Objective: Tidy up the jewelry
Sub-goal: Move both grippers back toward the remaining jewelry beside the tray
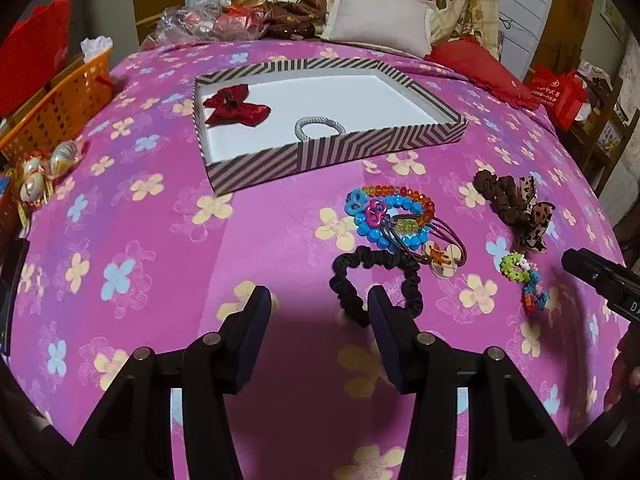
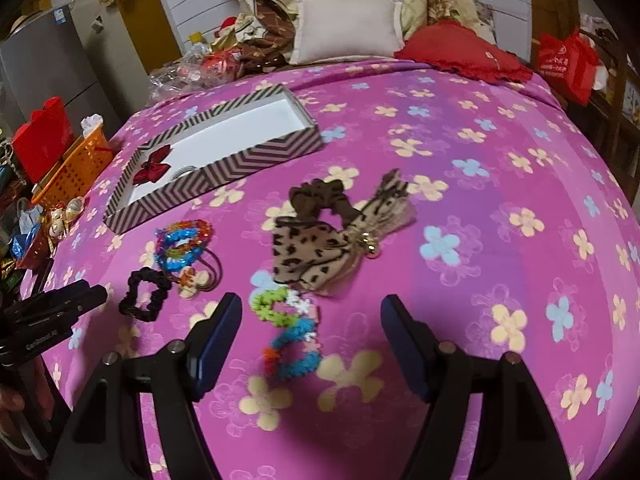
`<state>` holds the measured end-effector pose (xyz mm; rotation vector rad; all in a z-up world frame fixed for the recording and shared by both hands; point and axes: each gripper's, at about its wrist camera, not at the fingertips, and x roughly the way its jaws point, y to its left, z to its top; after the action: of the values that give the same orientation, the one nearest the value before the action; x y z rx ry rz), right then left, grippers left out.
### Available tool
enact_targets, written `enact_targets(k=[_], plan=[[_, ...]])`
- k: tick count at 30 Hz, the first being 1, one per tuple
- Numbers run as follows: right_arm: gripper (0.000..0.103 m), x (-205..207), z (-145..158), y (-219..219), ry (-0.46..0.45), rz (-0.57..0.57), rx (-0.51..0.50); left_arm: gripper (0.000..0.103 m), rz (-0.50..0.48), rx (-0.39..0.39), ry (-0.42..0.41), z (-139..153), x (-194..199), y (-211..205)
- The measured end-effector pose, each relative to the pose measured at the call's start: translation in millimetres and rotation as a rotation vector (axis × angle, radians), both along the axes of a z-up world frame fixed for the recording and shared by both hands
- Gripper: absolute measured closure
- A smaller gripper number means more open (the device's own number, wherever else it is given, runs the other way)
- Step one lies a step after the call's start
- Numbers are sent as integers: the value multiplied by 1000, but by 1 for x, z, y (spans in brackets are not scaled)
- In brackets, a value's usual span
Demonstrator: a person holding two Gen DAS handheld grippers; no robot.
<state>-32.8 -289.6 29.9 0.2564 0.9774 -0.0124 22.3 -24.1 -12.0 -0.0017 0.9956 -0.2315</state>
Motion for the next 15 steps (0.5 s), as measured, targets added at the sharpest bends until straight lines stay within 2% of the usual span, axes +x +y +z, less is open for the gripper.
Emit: enact_targets(k=[12, 15], plan=[[28, 6, 1, -18, -1, -46, 43, 60, -8, -29, 42, -7, 1, 1], [28, 5, -3, -15, 31, 4, 50, 60, -8, -38, 55, -9, 1, 1]])
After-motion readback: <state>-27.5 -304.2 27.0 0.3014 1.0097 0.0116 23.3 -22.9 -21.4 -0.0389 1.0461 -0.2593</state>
